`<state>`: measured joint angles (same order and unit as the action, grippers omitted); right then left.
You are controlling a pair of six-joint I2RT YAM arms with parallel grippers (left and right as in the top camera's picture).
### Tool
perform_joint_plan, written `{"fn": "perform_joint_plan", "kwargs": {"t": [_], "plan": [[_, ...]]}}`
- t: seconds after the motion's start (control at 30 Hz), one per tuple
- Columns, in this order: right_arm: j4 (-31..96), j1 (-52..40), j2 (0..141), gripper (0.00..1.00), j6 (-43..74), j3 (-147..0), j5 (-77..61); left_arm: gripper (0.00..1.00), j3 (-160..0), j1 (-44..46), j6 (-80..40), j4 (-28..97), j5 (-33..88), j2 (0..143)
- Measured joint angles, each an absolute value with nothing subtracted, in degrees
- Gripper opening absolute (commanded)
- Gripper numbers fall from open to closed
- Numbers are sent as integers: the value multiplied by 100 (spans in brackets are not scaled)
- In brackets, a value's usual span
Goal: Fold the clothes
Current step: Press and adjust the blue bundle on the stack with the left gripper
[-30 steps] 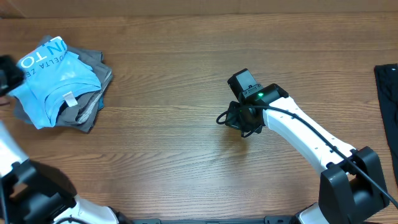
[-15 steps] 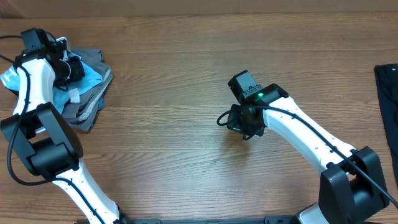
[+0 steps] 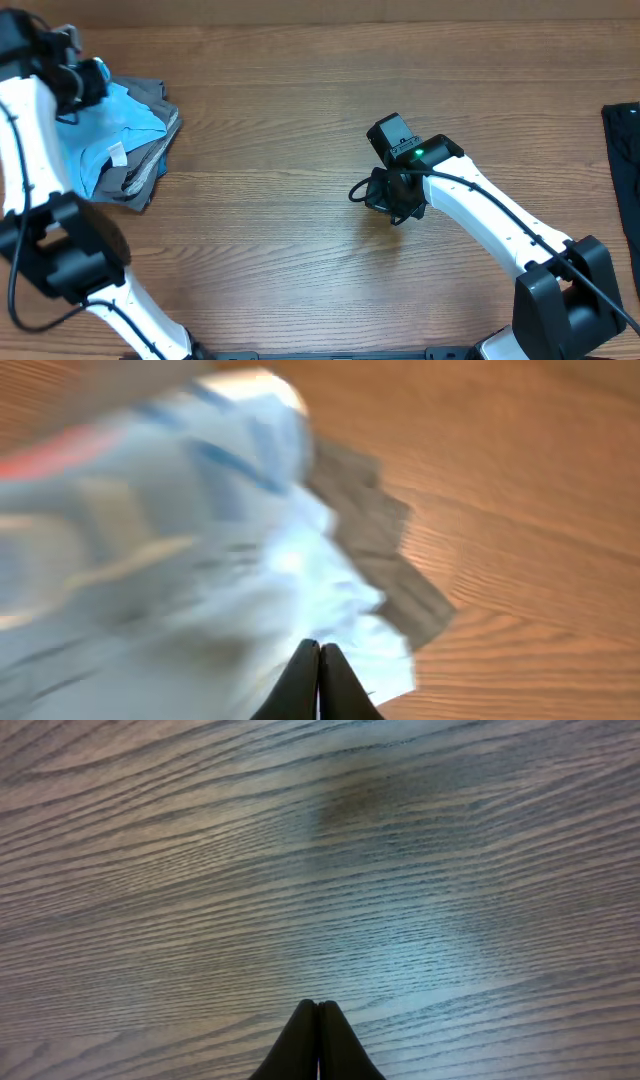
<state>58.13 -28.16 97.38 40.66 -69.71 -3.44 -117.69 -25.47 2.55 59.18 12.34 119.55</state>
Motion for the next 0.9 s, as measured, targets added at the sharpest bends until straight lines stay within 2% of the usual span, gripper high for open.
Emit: {"fn": "perform_joint_plan", "kwargs": {"t": [0.2, 0.37, 0.57, 0.8, 0.9], "plan": [[5811, -2816, 9741, 4, 4064, -6971, -344, 4, -11708, -3221, 248, 5848, 779, 11834], [5857, -2814, 9738, 4, 4069, -6971, -346, 4, -11469, -3677, 250, 5487, 626, 12385], [6069, -2816, 9738, 4, 4071, -6971, -342, 5, -11432, -3948, 250, 5341, 532, 13152], [6090, -2816, 9738, 4, 4069, -6971, -344, 7, -11511, -4075, 250, 5441, 902, 13126], [6077, -2816, 9738, 4, 4069, -6971, -344, 11, -11511, -4091, 250, 5487, 1129, 12958]]}}
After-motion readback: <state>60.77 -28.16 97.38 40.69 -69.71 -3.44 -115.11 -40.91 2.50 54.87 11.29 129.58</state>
